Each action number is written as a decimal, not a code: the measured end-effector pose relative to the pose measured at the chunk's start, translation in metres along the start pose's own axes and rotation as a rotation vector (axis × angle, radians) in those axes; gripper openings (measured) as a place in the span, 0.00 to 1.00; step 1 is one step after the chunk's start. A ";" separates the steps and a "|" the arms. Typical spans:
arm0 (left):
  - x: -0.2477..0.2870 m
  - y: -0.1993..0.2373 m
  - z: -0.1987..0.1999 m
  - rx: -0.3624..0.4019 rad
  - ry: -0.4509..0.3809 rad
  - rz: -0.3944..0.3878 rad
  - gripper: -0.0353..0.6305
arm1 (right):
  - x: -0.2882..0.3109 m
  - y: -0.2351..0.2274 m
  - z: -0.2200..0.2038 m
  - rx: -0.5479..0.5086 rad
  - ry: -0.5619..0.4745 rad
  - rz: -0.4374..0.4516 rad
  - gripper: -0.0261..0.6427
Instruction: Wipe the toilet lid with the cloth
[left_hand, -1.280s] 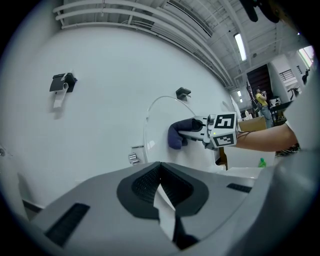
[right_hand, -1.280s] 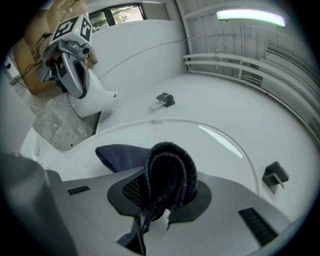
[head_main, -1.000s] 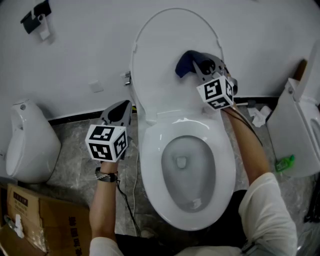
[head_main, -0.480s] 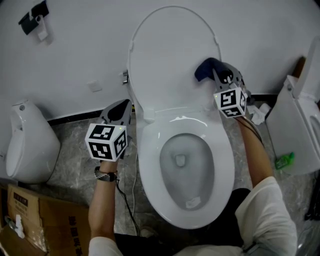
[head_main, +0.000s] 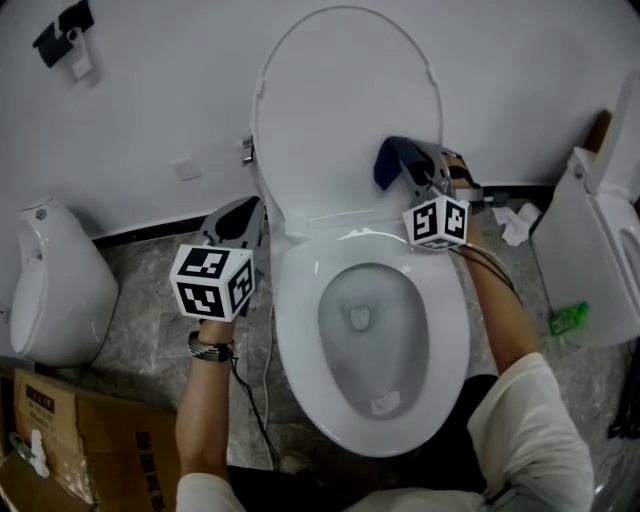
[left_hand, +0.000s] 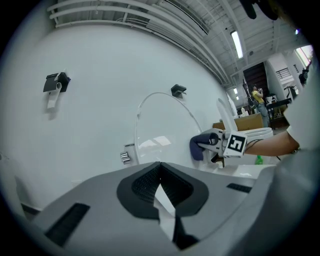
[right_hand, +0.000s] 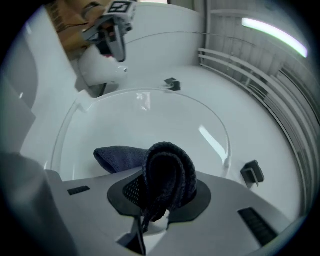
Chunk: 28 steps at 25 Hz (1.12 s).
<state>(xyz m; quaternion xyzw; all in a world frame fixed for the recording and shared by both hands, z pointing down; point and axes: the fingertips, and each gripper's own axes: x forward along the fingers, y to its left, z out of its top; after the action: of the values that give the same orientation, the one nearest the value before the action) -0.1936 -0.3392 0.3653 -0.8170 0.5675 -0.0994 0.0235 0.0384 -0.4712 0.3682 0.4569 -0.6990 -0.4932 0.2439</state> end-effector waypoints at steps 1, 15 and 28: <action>0.000 0.000 -0.001 0.000 0.001 0.000 0.06 | -0.003 0.017 -0.002 -0.058 -0.002 0.040 0.18; 0.002 -0.001 -0.004 -0.001 0.005 0.000 0.06 | -0.019 0.059 -0.033 -0.323 0.023 0.234 0.18; 0.015 -0.013 -0.007 0.006 0.007 -0.023 0.06 | 0.030 -0.073 0.036 0.041 -0.022 -0.069 0.17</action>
<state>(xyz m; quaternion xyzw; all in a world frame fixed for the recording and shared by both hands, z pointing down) -0.1779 -0.3484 0.3760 -0.8232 0.5577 -0.1043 0.0227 0.0251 -0.4883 0.2845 0.4803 -0.6954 -0.4918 0.2094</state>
